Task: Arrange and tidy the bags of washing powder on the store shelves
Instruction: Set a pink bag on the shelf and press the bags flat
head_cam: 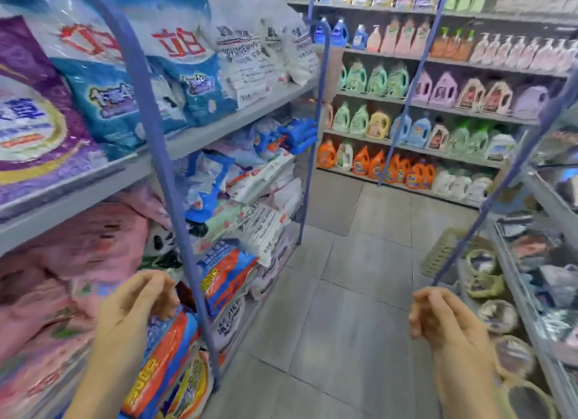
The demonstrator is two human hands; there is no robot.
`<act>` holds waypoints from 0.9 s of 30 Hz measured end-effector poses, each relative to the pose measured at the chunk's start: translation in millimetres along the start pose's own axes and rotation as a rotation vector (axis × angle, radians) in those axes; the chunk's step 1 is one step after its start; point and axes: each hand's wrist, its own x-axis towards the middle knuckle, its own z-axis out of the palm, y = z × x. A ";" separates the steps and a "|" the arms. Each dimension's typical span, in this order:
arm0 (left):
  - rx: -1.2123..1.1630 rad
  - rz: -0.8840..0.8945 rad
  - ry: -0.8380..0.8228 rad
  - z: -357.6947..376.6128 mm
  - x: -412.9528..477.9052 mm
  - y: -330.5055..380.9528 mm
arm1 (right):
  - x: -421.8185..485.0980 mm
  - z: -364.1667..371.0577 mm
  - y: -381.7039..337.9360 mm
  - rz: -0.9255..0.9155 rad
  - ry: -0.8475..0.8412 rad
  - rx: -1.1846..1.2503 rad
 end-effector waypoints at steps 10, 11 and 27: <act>0.021 -0.031 0.277 103.1 110.6 -20.7 | 240.5 54.0 49.2 0.055 -0.248 0.028; 0.020 -0.033 0.312 106.8 119.0 -24.7 | 255.4 64.4 55.7 0.063 -0.280 0.030; 0.095 -0.026 0.579 142.6 234.1 -51.4 | 420.4 217.0 130.5 0.061 -0.700 0.048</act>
